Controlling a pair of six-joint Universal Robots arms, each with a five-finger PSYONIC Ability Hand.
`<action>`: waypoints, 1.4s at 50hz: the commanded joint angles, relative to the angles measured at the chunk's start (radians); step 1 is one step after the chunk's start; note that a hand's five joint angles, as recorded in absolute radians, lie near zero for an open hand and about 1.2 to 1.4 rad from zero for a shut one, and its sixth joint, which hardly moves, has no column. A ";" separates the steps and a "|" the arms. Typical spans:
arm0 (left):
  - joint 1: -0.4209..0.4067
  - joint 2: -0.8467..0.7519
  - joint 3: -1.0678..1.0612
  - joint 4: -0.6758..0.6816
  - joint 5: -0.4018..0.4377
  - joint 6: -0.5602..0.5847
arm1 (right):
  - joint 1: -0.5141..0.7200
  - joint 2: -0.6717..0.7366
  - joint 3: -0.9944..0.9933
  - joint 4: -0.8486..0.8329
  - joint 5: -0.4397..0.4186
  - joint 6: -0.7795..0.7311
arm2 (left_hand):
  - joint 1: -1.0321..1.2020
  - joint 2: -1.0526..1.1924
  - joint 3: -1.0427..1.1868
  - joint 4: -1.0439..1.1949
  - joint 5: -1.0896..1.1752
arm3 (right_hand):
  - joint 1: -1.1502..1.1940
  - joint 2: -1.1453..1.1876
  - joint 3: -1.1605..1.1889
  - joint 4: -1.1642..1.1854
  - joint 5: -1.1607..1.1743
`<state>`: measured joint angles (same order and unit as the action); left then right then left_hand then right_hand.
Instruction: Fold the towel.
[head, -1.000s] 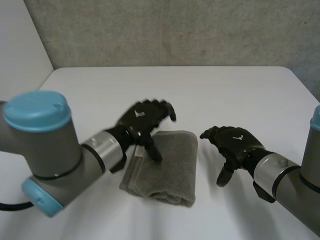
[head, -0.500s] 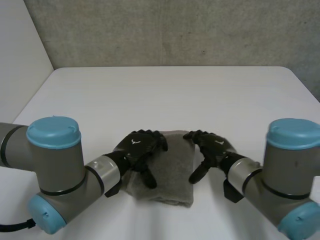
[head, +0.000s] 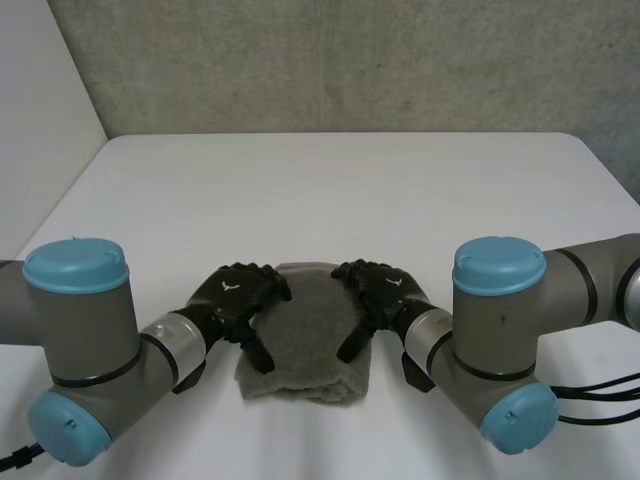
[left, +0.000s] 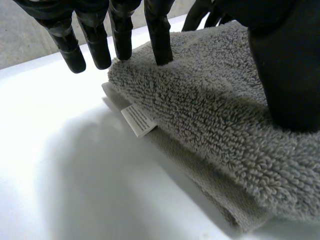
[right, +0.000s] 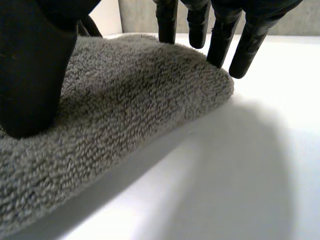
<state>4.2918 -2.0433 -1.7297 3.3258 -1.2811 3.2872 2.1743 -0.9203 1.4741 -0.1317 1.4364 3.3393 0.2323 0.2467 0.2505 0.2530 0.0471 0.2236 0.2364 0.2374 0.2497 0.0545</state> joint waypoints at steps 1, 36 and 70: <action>-0.003 0.052 0.012 -0.011 0.000 -0.014 | -0.011 -0.088 0.023 0.007 0.001 0.000 | -0.034 -0.048 -0.052 -0.054 -0.023 | -0.049 -0.062 -0.063 -0.075 -0.054; 0.066 0.394 0.196 -0.212 -0.205 -0.153 | -0.212 -0.568 0.068 0.181 0.257 -0.285 | -0.048 -0.063 -0.066 -0.069 -0.037 | -0.049 -0.062 -0.063 -0.075 -0.054; 0.066 0.433 0.183 -0.247 -0.207 -0.158 | -0.212 -0.598 0.061 0.172 0.257 -0.320 | -0.048 -0.063 -0.066 -0.069 -0.037 | -0.049 -0.062 -0.063 -0.075 -0.054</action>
<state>4.3565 -1.6017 -1.5367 3.0739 -1.4881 3.1290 1.9619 -1.5152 1.5312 0.0454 1.6958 3.0173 0.2323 0.2450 0.2462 0.2515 0.0450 0.2253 0.2366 0.2375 0.2501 0.0546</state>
